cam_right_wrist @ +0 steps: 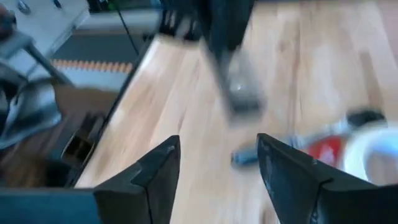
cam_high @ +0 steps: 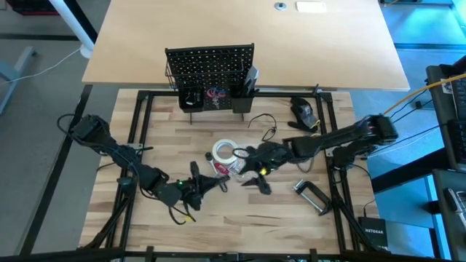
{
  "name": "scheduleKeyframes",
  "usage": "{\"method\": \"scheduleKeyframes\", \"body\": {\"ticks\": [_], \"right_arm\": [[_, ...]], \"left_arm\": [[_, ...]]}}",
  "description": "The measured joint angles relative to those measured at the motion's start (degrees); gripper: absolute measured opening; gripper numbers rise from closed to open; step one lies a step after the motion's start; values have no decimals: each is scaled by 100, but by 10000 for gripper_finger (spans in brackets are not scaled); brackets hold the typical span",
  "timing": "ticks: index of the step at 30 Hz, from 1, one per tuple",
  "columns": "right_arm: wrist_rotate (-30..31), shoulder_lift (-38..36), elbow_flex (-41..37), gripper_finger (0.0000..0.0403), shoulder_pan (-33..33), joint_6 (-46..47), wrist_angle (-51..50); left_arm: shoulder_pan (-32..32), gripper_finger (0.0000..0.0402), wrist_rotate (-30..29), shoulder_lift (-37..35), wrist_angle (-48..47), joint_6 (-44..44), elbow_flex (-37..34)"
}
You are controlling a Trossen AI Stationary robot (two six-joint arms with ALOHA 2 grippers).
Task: Hang tools onto peg board
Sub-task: Put the transparent utility knife blades into the left black bin on the peg board
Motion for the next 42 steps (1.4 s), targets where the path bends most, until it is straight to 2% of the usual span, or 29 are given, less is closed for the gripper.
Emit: {"method": "scheduleKeyframes", "body": {"ticks": [3, 6, 9, 12, 18, 24, 28, 33, 42], "right_arm": [[96, -406, -2, 215, 149, 109, -955], [659, -573, -9, 215, 470, 257, -1418], [1105, -586, -12, 216, 779, 326, -1510], [1435, -554, -10, 216, 1040, 407, -1550], [2124, -546, -12, 216, 1313, 414, -1639], [2254, -545, -12, 216, 1323, 418, -1742], [2256, -545, -12, 216, 1320, 417, -1731], [2262, -545, -12, 216, 1322, 418, -1729], [2269, -545, -12, 216, 1320, 418, -1724]], "left_arm": [[-97, 43, -1061, -281, -171, 200, 0], [-89, 42, -2043, -657, -362, 496, 0], [50, 43, -2637, -1065, -404, 806, 0], [331, 44, -2873, -1445, -402, 1214, 0], [1191, 42, -2931, -1931, -414, 1976, 0], [2148, 48, -2815, -2015, -847, 2375, 0], [2733, 51, -2471, -2013, -1364, 2078, 0], [3259, 73, -2258, -2013, -1375, 1756, 0], [3364, 149, -2295, -2013, -1365, 883, 0]]}}
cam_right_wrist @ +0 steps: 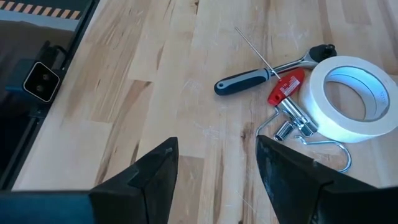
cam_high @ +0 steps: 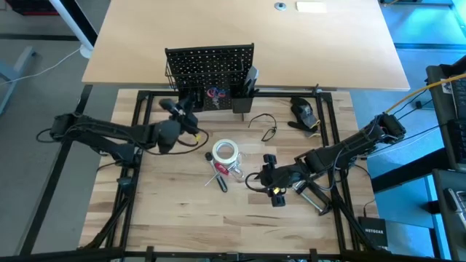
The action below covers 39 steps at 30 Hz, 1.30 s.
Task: Hang tools onto peg board
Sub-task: Put the transparent utility knife blades into the left black bin on the peg board, then put the silver socket into the left black bin on the peg board
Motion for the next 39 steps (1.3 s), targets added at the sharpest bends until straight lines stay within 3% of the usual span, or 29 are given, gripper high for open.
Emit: {"method": "scheduleKeyframes", "body": {"ticks": [7, 14, 19, 24, 26, 34, 39], "right_arm": [[44, 0, 0, 216, 0, 4, 1], [382, 13, 2, 216, 0, 114, -7], [636, 171, 2, 216, 0, 108, 41], [1069, 416, 2, 216, 0, 109, 41], [1225, 504, 2, 216, 0, 165, 61], [1925, 1030, 2, 216, -2, 113, 299], [1926, 1289, 4, 216, -31, 96, 619]], "left_arm": [[-557, 202, -465, 0, 59, -623, 178], [-1626, 209, -379, 0, 75, -1541, 481], [-2348, 206, 812, 2, -739, -2737, 483], [-2494, 206, 3088, 2, -1574, -4808, 433], [-2465, 206, 3680, 67, -1610, -5299, 350], [-2428, 205, 3853, 745, -1600, -6267, -122], [-2405, 205, 3849, 1119, -1540, -6415, -188]]}}
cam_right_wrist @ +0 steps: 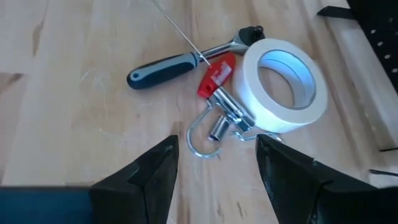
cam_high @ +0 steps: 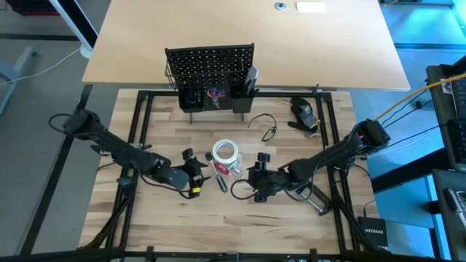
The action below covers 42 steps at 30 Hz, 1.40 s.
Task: Hang tools onto peg board
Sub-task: Put the silver socket into the left black bin on the peg board
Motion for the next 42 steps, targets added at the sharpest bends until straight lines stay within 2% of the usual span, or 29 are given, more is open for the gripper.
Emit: {"method": "scheduleKeyframes", "body": {"ticks": [6, 10, 12, 17, 21, 27, 39, 42], "right_arm": [[-74, 339, 4, 216, -319, 352, 182], [-964, 508, 4, 216, -556, 218, 629], [-1101, 525, -76, 216, -637, 78, 746], [-997, 75, -714, 216, -745, 242, 1009], [-919, -332, -1456, 216, -717, 478, 2069], [-890, -240, -2202, 216, -724, 653, 3542], [-709, -154, -2260, 216, -645, 503, 3508], [-888, 4, -2263, 216, -645, 510, 3610]], "left_arm": [[21, 205, -4, 161, -8, -5, -1], [-26, 205, -3, 173, 0, 34, -15], [-31, 205, -2, 174, -39, 48, -17], [-111, 205, -4, 175, -87, 4, -20], [-141, 205, -4, 175, -104, 29, -20], [-123, 205, -124, 175, -102, 7, -22], [-123, 205, -164, 179, -195, -42, -22], [-121, 205, -170, 179, -194, -31, -22]]}}
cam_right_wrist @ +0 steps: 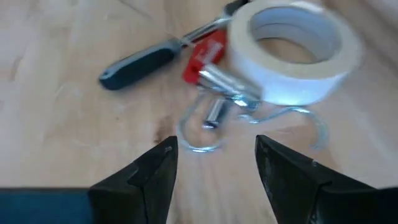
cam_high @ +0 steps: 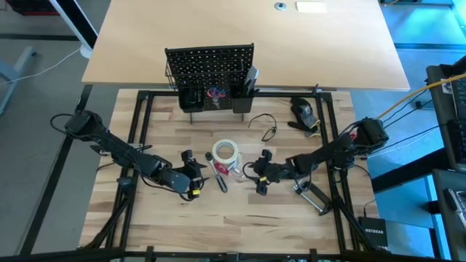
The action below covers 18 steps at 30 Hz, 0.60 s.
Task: Hang tools onto peg board
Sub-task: Put the silver socket into the left black bin on the peg board
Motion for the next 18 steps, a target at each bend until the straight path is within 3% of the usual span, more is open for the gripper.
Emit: {"method": "scheduleKeyframes", "body": {"ticks": [10, 18], "right_arm": [[-153, 1007, 629, 216, -22, -87, 546], [-191, 1519, 1413, 216, -427, 172, -396]], "left_arm": [[0, 205, -109, -2, 31, -18, 0], [0, 205, -111, -2, 0, -148, 0]]}}
